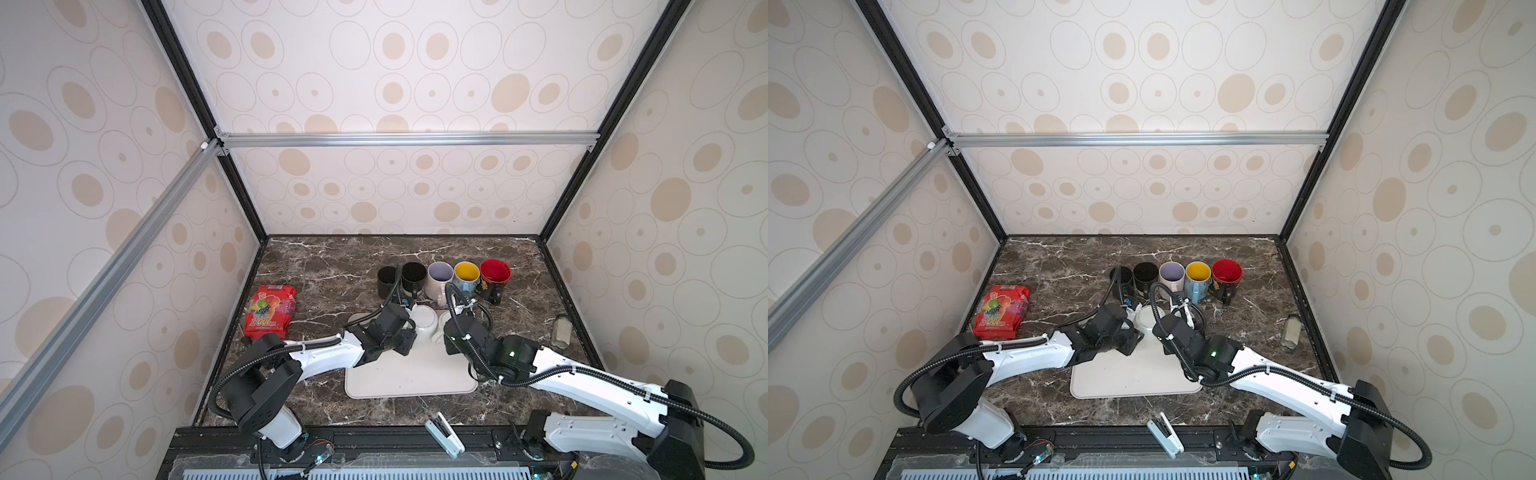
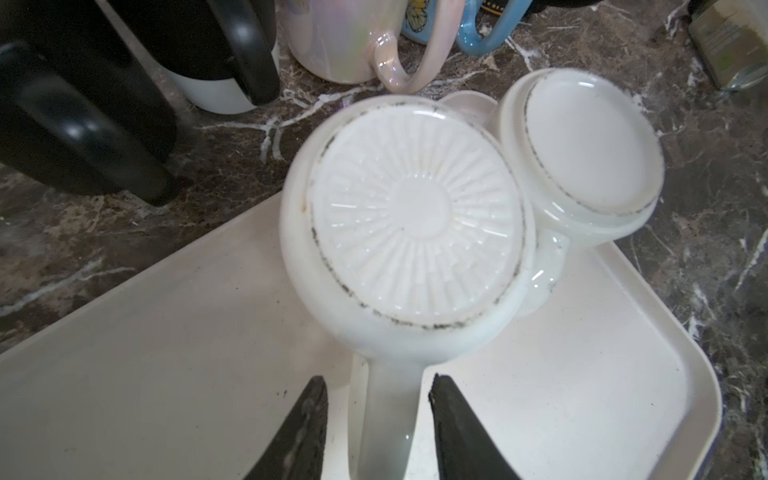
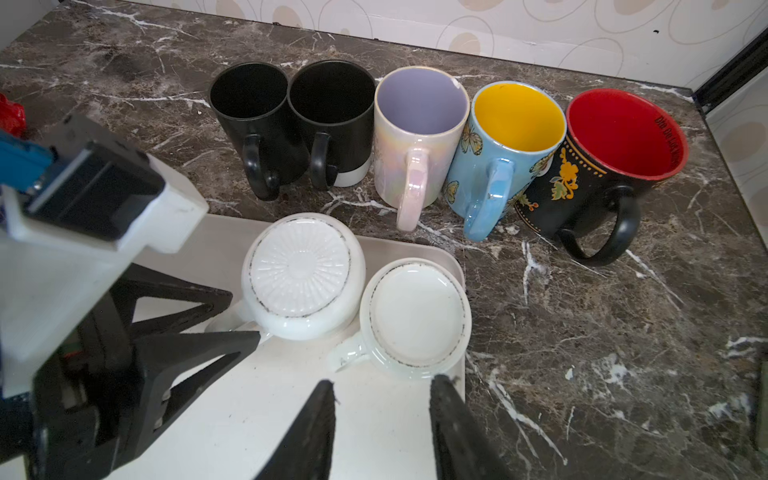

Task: Turn the mug right side up
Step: 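Lower the left gripper onto the upside-down white mug on the tray, then grasp the white mug with the left gripper and lift it off the tray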

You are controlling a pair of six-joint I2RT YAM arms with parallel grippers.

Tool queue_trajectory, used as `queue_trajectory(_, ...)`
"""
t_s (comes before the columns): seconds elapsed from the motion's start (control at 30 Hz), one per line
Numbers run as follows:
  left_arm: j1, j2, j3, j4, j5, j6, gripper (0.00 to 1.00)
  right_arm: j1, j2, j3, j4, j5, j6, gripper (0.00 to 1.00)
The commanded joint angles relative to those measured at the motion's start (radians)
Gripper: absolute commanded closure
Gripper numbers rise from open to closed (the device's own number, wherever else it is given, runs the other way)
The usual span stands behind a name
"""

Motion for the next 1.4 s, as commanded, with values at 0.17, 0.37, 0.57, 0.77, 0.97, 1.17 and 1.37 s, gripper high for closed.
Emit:
queue_trajectory(0.17,0.007,0.036,0.073,-0.035,0.010,0.049,0.65,0.003,-0.012,-0.016,-0.014,0.027,0.003,0.60)
queue_trajectory(0.37,0.006,0.054,0.085,-0.048,0.001,0.056,0.69,0.003,-0.021,-0.018,-0.017,0.032,0.003,0.61)
queue_trajectory(0.57,0.006,0.052,0.087,-0.053,-0.016,0.062,0.78,0.003,-0.024,-0.018,-0.016,0.033,0.003,0.60)
queue_trajectory(0.77,0.002,0.036,0.081,-0.058,-0.045,0.070,0.90,0.003,-0.026,-0.017,-0.015,0.016,0.003,0.61)
queue_trajectory(0.97,-0.018,-0.002,0.072,-0.087,-0.106,0.076,1.00,0.003,-0.027,-0.012,-0.024,0.004,0.011,0.61)
queue_trajectory(1.17,-0.047,-0.073,0.046,-0.113,-0.127,0.067,1.00,0.003,-0.046,-0.012,-0.027,-0.033,0.016,0.63)
queue_trajectory(1.37,-0.046,-0.238,-0.012,-0.102,-0.048,0.008,1.00,0.002,-0.107,-0.067,0.048,-0.088,0.009,0.63)
